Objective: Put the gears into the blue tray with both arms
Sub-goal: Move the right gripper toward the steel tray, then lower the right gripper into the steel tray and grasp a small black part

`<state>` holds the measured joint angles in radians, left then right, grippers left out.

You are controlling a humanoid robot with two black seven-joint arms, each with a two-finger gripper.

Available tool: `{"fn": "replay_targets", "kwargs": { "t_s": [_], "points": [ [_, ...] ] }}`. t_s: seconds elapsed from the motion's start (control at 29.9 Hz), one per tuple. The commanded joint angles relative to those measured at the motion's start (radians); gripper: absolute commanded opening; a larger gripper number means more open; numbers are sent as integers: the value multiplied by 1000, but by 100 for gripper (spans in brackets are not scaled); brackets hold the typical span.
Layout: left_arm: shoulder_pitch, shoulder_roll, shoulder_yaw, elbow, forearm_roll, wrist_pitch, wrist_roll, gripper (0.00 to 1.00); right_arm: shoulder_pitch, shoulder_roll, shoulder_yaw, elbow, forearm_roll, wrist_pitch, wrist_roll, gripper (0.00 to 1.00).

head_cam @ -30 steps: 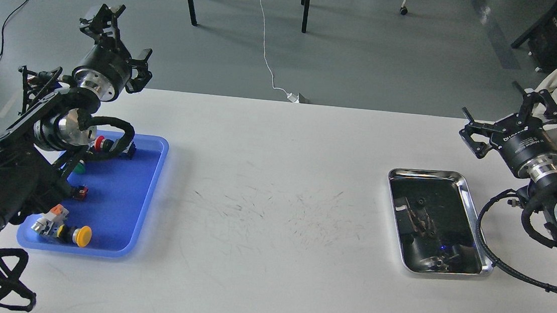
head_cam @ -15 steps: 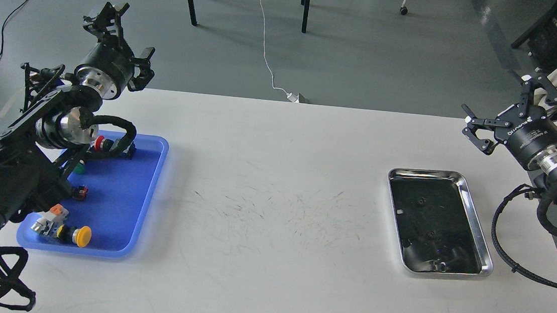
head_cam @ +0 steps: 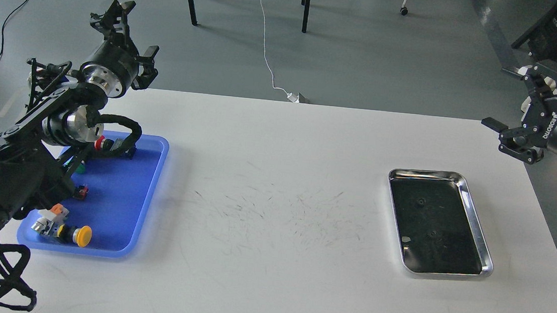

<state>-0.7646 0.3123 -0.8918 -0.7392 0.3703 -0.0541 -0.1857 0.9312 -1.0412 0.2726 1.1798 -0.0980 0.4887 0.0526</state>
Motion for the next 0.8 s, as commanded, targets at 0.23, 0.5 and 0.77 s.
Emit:
{"fn": "replay_targets", "kwargs": {
  "t_s": [0.23,0.5,0.77],
  "points": [
    [1,24,14,0,-2,0,-9,98,225,55,-338,38,-569,0,-71,99],
    [10,42,16,0,-4,0,-12,98,333,251,-576,-67,-632,0,-108,98],
    [13,53,16,3,-5,-1,-12,98,367,414,-702,-199,-640,-6,-111,96]
  ]
}}
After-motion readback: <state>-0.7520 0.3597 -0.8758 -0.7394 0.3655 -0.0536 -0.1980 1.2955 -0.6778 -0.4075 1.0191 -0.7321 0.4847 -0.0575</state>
